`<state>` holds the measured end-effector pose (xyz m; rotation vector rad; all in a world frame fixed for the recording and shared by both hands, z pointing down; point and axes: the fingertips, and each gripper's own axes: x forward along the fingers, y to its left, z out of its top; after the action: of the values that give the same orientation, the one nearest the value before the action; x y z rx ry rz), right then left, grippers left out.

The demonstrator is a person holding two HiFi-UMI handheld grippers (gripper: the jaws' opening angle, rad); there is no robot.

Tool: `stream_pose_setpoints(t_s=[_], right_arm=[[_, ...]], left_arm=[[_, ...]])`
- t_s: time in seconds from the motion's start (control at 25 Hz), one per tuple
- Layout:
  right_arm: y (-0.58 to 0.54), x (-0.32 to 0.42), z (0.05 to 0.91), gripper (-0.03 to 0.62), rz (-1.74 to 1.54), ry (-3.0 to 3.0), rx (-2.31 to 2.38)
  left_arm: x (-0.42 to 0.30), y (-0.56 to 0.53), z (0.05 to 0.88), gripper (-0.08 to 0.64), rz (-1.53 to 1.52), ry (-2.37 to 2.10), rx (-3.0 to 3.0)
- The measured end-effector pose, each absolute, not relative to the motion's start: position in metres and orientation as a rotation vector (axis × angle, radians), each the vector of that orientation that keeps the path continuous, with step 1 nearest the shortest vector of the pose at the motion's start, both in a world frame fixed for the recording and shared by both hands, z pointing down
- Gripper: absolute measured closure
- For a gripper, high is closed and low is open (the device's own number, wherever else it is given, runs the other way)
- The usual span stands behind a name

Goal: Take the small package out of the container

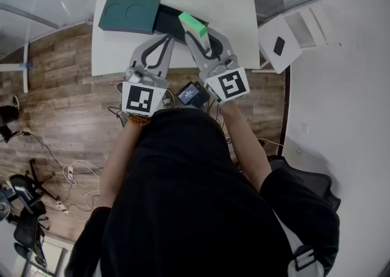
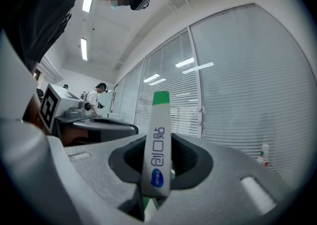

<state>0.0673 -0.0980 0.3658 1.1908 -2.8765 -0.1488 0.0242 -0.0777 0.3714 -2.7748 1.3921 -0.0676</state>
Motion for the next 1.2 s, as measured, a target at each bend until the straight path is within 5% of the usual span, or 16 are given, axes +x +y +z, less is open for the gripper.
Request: stream_pose_setpoints(t_s=[1.2], right_arm=[[-0.088,0.064,0.404,0.505,-0.039,-2.831,1.166]], left_arm=[[0.022,-0.077,0.378,0.549,-0.081,1.395,-2.787]])
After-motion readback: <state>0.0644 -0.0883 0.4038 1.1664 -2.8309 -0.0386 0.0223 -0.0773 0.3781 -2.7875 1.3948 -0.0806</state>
